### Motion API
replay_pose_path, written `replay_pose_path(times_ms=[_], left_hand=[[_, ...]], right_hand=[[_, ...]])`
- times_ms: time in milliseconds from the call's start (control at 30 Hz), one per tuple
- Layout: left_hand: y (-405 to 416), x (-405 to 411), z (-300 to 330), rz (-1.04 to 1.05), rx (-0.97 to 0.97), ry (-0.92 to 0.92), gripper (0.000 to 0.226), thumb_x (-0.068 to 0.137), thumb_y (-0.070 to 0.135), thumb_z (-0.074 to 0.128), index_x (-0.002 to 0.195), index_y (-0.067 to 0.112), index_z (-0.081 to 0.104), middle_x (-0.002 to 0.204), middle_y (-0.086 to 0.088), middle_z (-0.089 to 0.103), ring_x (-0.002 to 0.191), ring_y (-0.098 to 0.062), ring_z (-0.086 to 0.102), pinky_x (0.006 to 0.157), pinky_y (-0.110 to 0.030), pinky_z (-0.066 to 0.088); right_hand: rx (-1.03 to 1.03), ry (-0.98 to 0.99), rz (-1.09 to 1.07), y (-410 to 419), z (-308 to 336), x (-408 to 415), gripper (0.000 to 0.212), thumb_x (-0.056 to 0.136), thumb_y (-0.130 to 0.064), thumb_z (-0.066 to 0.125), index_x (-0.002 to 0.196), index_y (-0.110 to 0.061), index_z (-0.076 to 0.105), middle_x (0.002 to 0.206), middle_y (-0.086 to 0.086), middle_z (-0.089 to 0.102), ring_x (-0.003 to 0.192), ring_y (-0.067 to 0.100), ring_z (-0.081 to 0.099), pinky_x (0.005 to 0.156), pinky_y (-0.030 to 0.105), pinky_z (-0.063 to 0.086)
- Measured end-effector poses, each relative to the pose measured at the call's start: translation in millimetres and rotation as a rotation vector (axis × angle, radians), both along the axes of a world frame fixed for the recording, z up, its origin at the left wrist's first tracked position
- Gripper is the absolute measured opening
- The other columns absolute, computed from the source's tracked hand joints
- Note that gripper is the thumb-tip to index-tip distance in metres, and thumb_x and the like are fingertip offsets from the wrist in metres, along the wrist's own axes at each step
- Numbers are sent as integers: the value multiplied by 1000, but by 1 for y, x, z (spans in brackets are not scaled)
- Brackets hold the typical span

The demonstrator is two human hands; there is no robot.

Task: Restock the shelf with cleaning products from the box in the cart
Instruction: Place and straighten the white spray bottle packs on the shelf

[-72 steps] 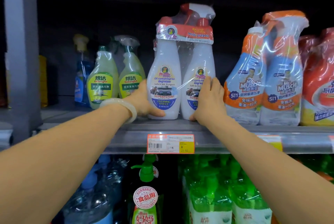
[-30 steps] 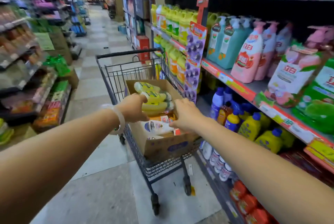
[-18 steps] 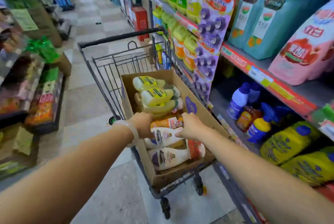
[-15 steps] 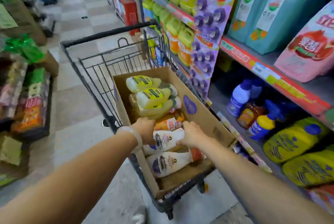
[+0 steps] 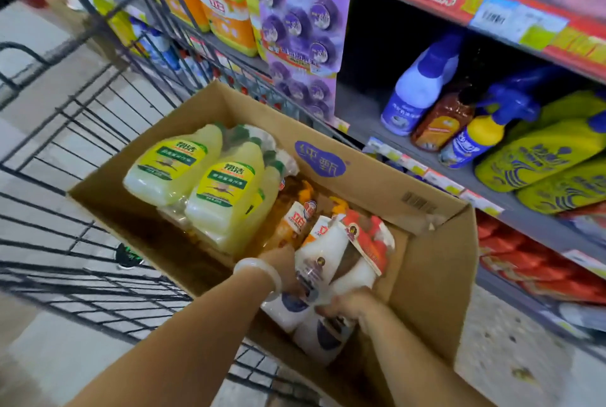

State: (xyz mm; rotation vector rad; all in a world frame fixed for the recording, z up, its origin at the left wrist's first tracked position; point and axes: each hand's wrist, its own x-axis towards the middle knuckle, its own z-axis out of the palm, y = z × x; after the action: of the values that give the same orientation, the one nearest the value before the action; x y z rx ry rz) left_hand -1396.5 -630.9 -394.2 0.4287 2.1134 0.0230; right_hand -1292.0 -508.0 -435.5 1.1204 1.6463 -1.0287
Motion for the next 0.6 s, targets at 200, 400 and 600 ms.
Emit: replay_pose_path(times_ms=[200,400,600], left_hand=[[-7,-8,-36,35,-14,-110,63,75,40,75,124,12,45,123,-5,55,114,-26,53,96,-35,47],[-7,-14,-41,160,49,-215,74,54,35,87,117,16,54,113,-5,64,106,-25,60,94,-43,51],[-6,-25,2,235,208,-236,84,54,19,90,126,17,47,118,0,63,112,-20,58,99,-36,46]], right_hand=[[-132,-87,-281,-6,-40,21,102,41,-44,93,128,-11,51,126,7,56,109,21,53,90,32,47],[-197,-61,-553,-9,-22,31,101,39,-33,93,126,-12,47,125,4,55,118,26,50,87,38,44],[-282,10,-661,-4,3,35,60,56,-20,89,109,-9,63,100,6,69,102,24,61,93,38,45]])
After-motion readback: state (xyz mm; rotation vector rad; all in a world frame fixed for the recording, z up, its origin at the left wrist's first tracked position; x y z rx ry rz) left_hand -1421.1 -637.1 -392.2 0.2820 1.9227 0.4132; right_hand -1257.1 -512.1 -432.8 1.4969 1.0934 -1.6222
